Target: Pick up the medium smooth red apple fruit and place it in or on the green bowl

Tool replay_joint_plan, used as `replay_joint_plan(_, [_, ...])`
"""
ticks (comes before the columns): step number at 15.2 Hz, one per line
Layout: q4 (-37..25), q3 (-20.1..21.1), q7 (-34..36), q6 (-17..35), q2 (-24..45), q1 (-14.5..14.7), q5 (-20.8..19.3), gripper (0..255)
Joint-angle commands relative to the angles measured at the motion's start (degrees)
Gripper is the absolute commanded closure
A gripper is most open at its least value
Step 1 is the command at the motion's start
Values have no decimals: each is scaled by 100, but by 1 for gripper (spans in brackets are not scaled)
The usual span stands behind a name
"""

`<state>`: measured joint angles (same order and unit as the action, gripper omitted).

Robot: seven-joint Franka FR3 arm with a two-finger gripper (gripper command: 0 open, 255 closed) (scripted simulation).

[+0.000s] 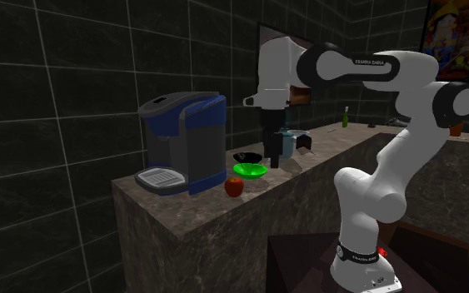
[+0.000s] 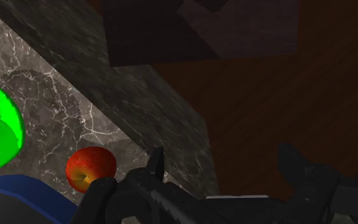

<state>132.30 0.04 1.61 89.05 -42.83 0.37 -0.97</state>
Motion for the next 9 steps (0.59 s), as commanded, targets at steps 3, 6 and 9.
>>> replay_joint_plan(3, [43, -202, -194, 232, 211, -74, -104, 0])
replay_joint_plan(6, [55, -499, -482, 579, 576, -181, -236, 0])
replay_joint_plan(9, [5, -792, -769, 918, 996, -276, -335, 0])
